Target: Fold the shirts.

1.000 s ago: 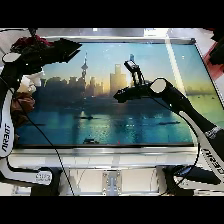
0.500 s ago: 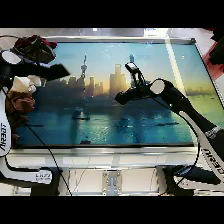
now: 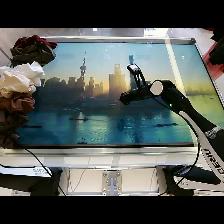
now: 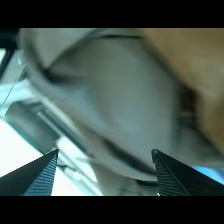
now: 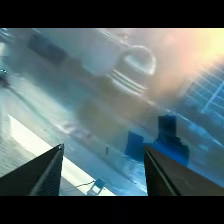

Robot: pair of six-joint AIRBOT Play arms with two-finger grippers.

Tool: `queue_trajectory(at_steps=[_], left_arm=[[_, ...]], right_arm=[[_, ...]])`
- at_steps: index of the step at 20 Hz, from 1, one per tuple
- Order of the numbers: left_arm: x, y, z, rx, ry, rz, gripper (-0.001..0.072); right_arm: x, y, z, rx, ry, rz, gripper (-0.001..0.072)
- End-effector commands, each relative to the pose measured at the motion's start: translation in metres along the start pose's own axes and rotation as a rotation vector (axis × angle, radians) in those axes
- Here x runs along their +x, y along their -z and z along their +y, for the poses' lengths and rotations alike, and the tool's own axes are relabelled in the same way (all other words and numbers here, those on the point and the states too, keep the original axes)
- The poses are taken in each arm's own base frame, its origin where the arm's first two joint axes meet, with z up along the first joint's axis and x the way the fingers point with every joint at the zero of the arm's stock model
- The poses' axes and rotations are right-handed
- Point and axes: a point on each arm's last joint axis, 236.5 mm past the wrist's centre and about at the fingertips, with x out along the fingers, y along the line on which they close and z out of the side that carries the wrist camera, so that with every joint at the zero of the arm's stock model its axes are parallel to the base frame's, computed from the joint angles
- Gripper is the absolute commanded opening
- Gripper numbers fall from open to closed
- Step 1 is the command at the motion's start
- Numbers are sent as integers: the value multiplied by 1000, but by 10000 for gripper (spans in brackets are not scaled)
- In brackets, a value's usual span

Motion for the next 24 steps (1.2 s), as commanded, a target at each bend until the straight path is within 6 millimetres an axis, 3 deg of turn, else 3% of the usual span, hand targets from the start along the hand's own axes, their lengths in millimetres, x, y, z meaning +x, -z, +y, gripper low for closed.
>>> queue_trajectory(at_steps=[1,4,6,7,12,15,20,21,23,24], left_arm=[[38,32,32,-171,103,119,712],[56,49,-15,-137,306,232,712],[51,40,-58,-78,447,214,713],[52,34,-69,-36,452,192,712],[70,19,-77,113,259,151,713],[76,9,-45,95,55,129,710],[79,41,-12,64,4,256,698],[81,45,-9,51,9,274,583],[84,51,-7,28,39,292,27],[85,58,-14,13,80,314,16]], right_arm=[[0,-1,-4,37,18,-5,575],[0,-6,-6,53,23,-27,575],[0,-9,-6,73,26,-39,574],[0,-9,-7,89,25,-41,574],[0,-9,-6,97,25,-41,574],[0,-9,-7,97,25,-40,574],[-1,-16,-12,81,48,-69,574],[-1,-19,-13,81,51,-84,574],[-2,-27,-15,80,58,-117,573],[-3,-31,-16,79,61,-132,572]])
